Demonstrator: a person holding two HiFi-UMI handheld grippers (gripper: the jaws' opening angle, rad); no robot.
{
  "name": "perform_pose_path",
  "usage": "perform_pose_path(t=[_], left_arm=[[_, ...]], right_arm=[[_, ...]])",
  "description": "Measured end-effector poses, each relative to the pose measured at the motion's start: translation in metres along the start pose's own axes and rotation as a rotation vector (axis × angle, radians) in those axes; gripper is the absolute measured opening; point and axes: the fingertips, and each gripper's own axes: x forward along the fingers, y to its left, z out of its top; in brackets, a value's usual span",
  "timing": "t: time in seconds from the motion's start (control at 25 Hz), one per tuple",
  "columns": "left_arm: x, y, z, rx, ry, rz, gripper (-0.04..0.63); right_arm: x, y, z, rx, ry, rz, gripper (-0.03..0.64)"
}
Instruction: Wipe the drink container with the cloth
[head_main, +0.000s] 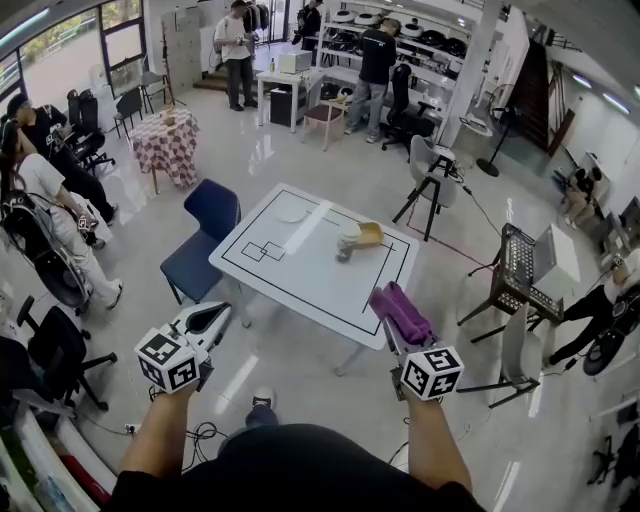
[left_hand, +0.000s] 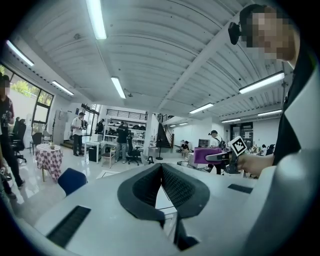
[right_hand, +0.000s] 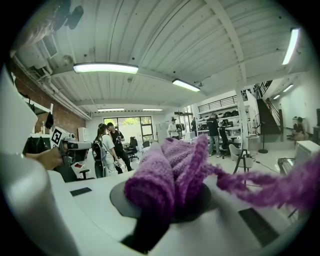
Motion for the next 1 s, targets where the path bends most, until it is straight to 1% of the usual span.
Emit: perform_pose_path(t=[0.28, 0.52, 0.76, 1.0], left_arm=[[0.043, 0.058, -0.001, -0.02, 0.037, -0.035, 0.02], [0.092, 0.111, 0.007, -0.009, 0.066, -0.076, 0.02], [0.126, 0.158, 0.024, 0.008, 0.074, -0.131, 0.02], [0.148, 0.205, 0.026, 0.01, 0.089, -0.178, 0.02]], right_arm=[[0.056, -0.017, 0.01, 0.012, 0.034, -0.043, 0.08], [0.11, -0.033, 0.022, 0.026, 0.048, -0.072, 0.08], [0.156, -0.032, 0.036, 0.041, 0.063, -0.107, 0.08], [0.2, -0.026, 0.048, 0.044, 0.065, -0.137, 0.08]])
